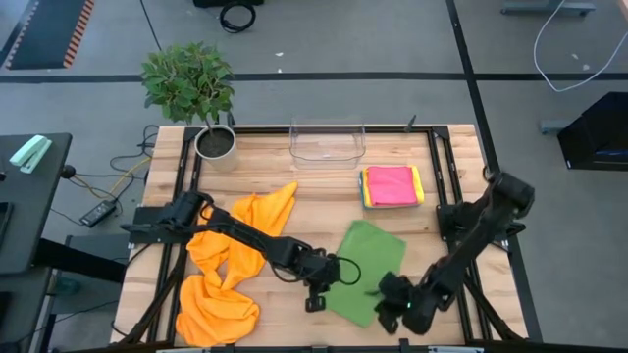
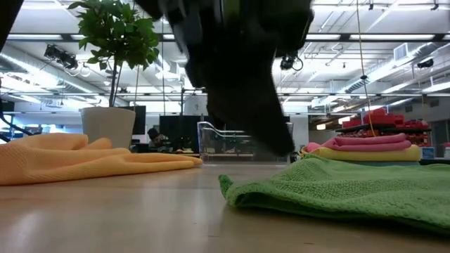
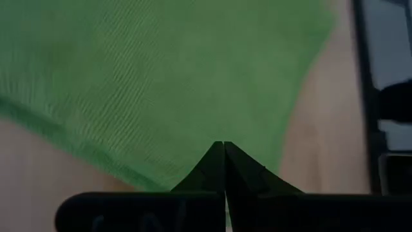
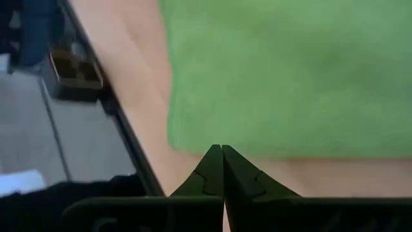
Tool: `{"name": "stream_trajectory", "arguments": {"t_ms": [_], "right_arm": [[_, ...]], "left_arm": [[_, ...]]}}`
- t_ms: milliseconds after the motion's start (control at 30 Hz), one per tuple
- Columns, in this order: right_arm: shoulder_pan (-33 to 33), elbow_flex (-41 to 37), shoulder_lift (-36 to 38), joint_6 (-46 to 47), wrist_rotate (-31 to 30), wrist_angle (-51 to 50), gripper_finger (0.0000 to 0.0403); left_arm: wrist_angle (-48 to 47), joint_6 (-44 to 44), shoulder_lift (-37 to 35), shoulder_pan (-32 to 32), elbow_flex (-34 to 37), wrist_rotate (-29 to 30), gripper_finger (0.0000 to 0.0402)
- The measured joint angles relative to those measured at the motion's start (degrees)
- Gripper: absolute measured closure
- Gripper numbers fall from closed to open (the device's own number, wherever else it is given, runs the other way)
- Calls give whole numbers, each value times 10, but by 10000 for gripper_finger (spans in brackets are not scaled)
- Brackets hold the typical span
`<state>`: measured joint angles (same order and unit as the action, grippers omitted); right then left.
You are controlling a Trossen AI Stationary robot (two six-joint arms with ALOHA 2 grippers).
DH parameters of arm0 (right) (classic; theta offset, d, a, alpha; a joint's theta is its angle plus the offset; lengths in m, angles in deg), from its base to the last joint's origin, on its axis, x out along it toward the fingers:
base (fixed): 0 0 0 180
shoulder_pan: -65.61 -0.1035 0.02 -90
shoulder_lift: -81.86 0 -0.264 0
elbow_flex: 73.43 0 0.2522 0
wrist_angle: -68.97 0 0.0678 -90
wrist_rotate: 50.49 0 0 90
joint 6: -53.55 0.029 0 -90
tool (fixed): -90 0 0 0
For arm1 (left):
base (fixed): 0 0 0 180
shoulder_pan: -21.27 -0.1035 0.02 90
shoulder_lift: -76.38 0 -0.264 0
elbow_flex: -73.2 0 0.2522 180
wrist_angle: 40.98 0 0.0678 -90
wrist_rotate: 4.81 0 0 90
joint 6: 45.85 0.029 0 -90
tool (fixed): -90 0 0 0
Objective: Fold microfiber towels
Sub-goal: Fold the green towel
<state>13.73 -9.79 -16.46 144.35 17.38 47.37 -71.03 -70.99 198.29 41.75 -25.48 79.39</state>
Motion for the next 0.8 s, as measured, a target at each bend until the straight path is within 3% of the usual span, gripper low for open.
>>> {"name": "stream_trajectory", "arguments": {"t_ms": [300,633,800], "right_arm": [[1,9,-70,0,-1,96,401],[17,81,-133,-20,21,44,401],[32,85,-148,6,24,54,401]], "left_arm": [[22,-24,1,-5,38,-1,397],[35,-27,-2,-20,38,-10,398],[98,-27,-16,1,38,-42,395]]}}
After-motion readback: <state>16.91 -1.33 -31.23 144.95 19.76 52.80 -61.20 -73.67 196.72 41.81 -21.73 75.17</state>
